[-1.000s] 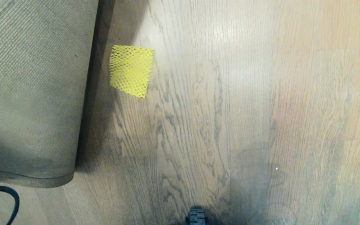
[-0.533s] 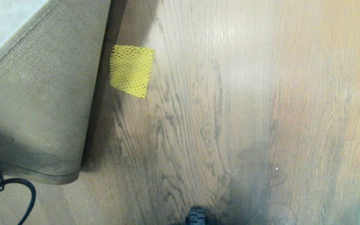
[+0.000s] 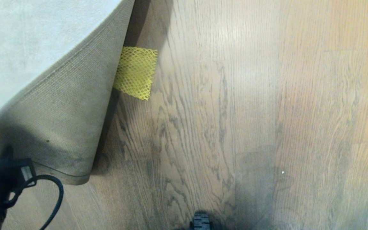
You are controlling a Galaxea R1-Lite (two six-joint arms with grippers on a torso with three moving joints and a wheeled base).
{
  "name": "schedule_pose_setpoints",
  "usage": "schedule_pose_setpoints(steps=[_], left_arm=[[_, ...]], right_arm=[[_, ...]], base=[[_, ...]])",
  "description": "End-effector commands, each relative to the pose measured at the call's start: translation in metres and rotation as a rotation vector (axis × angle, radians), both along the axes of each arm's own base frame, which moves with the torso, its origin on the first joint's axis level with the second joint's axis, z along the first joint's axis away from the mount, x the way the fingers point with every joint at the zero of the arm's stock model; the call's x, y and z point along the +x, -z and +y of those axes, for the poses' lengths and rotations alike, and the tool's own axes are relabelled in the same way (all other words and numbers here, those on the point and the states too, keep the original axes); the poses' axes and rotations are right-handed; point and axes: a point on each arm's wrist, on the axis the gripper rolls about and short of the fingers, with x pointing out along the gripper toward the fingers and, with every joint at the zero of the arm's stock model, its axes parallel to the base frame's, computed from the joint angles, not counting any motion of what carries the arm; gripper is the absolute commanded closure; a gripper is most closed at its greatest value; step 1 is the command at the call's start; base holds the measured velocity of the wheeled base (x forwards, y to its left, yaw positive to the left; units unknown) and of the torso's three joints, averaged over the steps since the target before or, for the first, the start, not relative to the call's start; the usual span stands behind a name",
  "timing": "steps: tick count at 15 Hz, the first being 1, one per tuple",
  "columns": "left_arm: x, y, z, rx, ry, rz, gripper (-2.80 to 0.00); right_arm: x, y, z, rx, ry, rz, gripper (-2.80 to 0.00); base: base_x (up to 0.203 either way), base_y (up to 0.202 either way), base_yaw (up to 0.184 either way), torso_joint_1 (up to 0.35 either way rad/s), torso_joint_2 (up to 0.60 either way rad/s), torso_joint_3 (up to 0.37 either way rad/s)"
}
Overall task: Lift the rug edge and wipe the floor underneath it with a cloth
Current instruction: Pick up the foam protection net
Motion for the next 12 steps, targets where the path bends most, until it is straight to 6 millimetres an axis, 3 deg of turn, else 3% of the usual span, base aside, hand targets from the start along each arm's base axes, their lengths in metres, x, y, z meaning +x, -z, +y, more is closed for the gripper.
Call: schedule_pose_setpoints(steps=[1,12], left_arm=[[0.0043,0.0012,-0.0041,0.005,0.006,0.011,0.00],[0.0044,-0.0018,-0.0060,-0.006,0.018,-0.004,0.00]], right_arm=[[0.0001,-0.0001,0.0000,0.000,0.000,0.002,0.00],[0.0001,-0.0001,0.0000,0.000,0.000,0.002,0.00]], base=[[0.000,0.000,0.000,0.000,0.00,0.000],[0.000,0.000,0.000,0.000,0.00,0.000]])
